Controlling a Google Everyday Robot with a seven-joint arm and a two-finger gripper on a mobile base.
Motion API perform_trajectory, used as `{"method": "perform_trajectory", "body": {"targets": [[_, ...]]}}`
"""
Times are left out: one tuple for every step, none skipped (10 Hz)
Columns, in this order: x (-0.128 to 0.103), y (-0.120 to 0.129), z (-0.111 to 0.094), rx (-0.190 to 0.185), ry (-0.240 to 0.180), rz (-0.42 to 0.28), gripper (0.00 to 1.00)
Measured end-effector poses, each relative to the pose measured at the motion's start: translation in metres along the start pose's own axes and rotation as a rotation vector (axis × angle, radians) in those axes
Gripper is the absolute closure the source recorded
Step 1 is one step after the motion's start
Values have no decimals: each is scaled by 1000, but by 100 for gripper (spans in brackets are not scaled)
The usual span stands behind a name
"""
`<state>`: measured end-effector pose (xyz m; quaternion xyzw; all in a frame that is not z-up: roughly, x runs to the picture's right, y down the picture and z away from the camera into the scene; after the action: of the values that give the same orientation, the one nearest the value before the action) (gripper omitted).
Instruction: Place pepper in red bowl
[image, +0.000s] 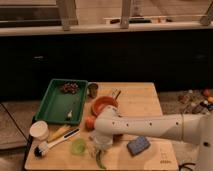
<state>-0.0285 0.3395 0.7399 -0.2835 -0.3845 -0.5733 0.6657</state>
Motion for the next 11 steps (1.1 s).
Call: {"method": "perform_trajectory", "body": {"targets": [[2,-1,2,11,-8,-2,100],[3,0,2,11,-5,-2,100],[3,0,1,9,-5,-2,100],[3,1,1,8,-5,-2,100],[3,1,1,8,-5,-1,100],[3,1,1,6,-5,-1,100],[3,1,1,7,-5,0,100],[3,1,1,7,-5,0,100],[3,2,0,7,-4,2,100],[5,10,-5,12,12,23,100],[6,17,-12,24,25,47,100]]}}
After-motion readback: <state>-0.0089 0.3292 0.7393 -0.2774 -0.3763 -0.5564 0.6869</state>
